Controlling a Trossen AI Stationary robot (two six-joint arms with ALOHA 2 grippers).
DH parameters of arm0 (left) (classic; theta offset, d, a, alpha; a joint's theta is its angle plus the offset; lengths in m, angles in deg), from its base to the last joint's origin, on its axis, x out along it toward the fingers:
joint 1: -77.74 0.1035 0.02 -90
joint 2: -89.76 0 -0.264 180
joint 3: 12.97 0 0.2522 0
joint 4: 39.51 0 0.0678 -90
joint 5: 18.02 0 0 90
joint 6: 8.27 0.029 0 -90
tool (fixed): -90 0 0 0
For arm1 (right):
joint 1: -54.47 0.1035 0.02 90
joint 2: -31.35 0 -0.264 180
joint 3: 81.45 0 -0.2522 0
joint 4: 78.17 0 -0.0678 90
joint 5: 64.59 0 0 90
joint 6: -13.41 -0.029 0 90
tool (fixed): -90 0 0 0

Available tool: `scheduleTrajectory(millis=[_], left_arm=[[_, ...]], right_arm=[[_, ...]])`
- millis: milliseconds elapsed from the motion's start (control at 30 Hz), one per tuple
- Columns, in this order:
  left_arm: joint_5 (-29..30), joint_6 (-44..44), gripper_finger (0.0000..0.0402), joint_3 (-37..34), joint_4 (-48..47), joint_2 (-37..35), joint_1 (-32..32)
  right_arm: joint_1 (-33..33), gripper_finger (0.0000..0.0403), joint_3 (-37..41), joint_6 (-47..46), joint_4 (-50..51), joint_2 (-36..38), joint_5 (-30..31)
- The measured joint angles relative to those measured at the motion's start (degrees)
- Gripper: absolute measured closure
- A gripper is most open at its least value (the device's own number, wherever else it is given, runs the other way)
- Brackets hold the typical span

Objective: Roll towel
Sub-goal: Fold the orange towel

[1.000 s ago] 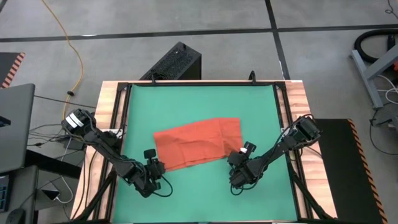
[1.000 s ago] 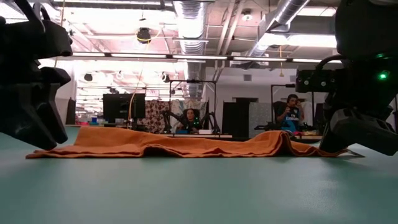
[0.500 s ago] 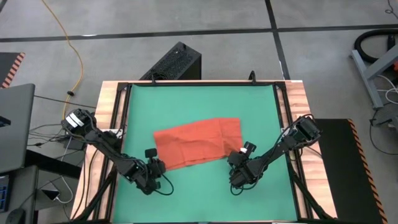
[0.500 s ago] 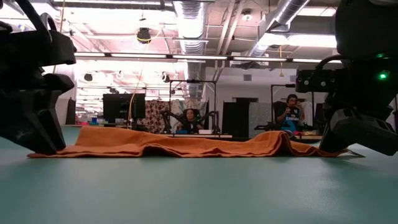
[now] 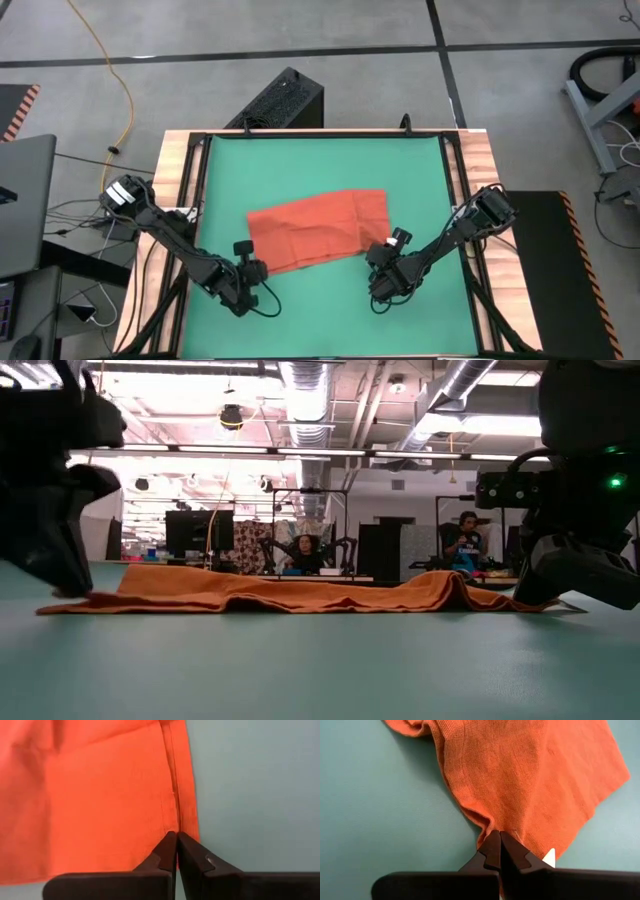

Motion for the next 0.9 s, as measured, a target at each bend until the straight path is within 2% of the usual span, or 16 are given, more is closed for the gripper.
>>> scheduleTrajectory(millis=[200, 333, 667, 900], left_arm=[[0.04, 0.0, 0.0401, 5.4, -6.82, 0.0, -0.44], [-2.43, -0.52, 0.0401, 7.17, -8.32, 0.0, -1.95], [-2.3, -3.06, 0.0401, 6.97, -8.67, 0.0, -3.89], [-7.14, -3.03, 0.0401, 6.96, -7.46, 0.0, -3.91]], right_arm=[[0.0, 0.0388, 0.0, 0.0, 0.0, 0.0, 0.0], [0.0, 0.0388, 0.0, 0.0, 0.0, 0.0, 0.0], [0.0, 0.0388, 0.0, 0.02, 0.02, 0.0, 0.02], [0.0, 0.0388, 0.0, 0.02, 0.02, 0.0, 0.04]])
